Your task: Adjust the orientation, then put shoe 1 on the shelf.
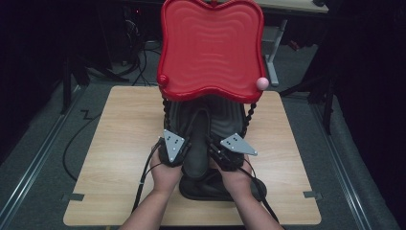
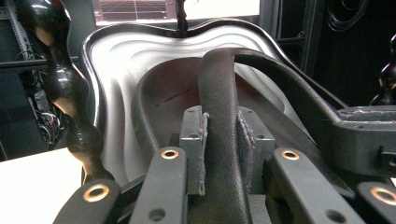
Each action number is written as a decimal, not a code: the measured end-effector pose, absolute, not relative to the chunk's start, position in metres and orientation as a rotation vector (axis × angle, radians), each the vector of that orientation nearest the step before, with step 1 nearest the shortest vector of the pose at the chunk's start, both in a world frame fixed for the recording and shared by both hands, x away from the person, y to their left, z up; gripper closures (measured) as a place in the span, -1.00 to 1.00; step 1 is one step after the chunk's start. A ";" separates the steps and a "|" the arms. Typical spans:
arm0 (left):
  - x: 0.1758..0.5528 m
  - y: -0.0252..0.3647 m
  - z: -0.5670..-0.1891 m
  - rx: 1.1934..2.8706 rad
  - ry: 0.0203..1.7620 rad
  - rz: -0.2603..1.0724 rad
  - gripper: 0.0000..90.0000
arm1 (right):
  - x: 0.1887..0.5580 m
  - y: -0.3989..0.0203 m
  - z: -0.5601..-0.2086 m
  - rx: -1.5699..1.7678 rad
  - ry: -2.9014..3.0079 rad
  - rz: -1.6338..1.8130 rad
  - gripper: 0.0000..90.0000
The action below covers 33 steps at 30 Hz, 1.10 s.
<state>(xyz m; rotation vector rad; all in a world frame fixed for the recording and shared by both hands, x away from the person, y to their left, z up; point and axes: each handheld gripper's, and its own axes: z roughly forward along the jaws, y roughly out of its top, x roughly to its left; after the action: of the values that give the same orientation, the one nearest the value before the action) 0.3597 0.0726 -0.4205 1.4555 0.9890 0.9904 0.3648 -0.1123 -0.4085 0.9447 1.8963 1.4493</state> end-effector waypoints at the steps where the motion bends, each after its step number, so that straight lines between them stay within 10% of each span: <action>1: 0.360 0.073 -0.420 1.455 0.989 0.990 0.65 | 0.366 -0.112 -0.409 0.949 1.895 1.444 0.69; 33: 0.349 0.071 -0.434 1.425 0.952 0.917 0.09 | 0.387 -0.099 -0.402 0.964 1.787 1.293 0.88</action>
<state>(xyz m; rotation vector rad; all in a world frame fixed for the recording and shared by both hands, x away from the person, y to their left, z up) 0.3490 0.0714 -0.4344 1.4248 0.9520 0.9172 0.3873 -0.0990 -0.4023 0.9642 1.7872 1.2928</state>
